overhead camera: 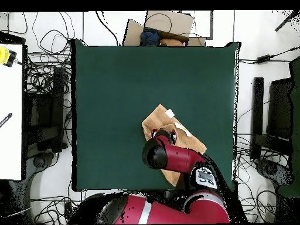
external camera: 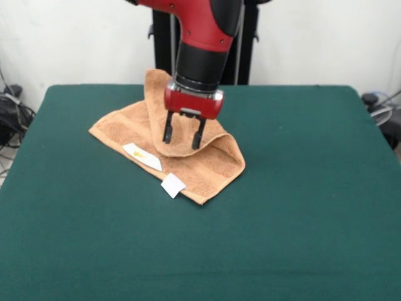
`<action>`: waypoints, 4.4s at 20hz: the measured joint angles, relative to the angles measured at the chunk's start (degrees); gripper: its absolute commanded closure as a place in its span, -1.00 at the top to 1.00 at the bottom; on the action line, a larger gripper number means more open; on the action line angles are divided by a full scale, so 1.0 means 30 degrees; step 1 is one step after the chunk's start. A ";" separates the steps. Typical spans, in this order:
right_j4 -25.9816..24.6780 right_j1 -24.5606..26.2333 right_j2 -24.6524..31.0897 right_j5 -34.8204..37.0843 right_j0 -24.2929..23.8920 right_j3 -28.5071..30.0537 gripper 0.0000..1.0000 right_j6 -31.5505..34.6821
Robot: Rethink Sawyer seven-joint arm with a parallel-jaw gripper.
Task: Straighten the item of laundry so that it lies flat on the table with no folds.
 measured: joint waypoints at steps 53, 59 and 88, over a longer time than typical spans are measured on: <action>0.2932 0.0766 -0.1563 0.1811 0.3028 -0.1289 1.00 0.0000; 0.3639 0.1740 -0.2734 0.1767 0.3874 -0.1570 1.00 0.0000; 0.6558 0.3720 -0.4882 -0.1501 0.5334 -0.2031 1.00 0.0000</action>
